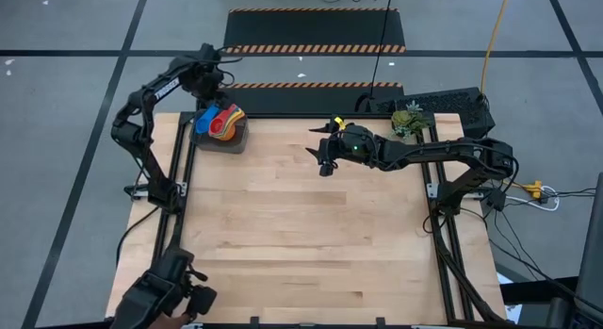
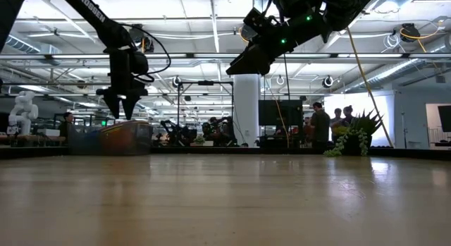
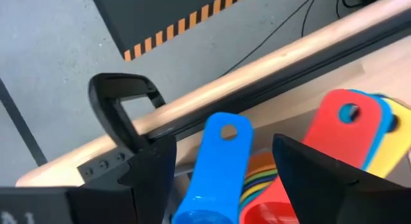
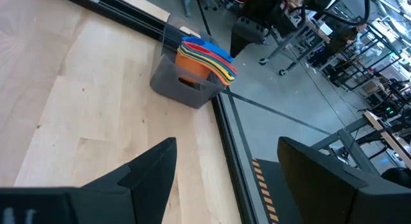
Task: Nest measuring cups in basket
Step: Stack the blue measuring cup on top of the red measuring cup
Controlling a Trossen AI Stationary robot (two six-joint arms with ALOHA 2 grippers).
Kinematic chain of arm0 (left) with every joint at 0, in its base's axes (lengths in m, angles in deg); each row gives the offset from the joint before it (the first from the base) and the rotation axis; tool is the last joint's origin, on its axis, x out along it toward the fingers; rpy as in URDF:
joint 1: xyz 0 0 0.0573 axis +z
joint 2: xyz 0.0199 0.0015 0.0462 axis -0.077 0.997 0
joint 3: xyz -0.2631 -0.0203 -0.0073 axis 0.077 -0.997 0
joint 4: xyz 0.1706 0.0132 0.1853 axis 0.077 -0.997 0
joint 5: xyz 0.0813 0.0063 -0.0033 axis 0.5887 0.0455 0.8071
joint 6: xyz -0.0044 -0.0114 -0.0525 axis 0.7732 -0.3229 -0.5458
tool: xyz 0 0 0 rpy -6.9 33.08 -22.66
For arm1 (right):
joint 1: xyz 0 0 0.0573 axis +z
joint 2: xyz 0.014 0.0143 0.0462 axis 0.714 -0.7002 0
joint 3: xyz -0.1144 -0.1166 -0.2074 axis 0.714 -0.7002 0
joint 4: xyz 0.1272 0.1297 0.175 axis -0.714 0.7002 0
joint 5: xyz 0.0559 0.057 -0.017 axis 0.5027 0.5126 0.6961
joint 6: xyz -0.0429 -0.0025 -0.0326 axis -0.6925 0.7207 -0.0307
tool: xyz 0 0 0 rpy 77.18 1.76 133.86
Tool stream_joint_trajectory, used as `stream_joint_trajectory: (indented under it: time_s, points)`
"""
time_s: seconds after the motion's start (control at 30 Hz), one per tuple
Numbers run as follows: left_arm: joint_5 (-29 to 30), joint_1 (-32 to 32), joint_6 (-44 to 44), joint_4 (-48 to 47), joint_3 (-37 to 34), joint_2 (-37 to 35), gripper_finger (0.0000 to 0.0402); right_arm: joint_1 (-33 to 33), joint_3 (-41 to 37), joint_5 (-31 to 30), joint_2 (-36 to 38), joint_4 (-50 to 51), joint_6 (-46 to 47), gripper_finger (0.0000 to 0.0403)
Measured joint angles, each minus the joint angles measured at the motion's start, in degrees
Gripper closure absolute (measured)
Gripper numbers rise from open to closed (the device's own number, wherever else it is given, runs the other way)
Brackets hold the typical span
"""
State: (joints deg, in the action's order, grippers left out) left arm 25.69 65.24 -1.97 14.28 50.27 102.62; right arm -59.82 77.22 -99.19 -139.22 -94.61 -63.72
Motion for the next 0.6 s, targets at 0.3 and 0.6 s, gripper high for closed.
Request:
stream_joint_trajectory:
  time_s: [0.3, 0.6]
  points:
    - [6.39, -1.78, -1.53, 0.59, 0.00, 0.00, 0.0131, 0.00, 0.00, -0.01, 0.00, 0.07, -0.01, 0.0138]
    - [6.39, -2.34, -1.44, 3.66, -4.27, -0.02, 0.0130, 0.00, 0.00, -0.02, 0.00, 0.88, -0.22, 0.0138]
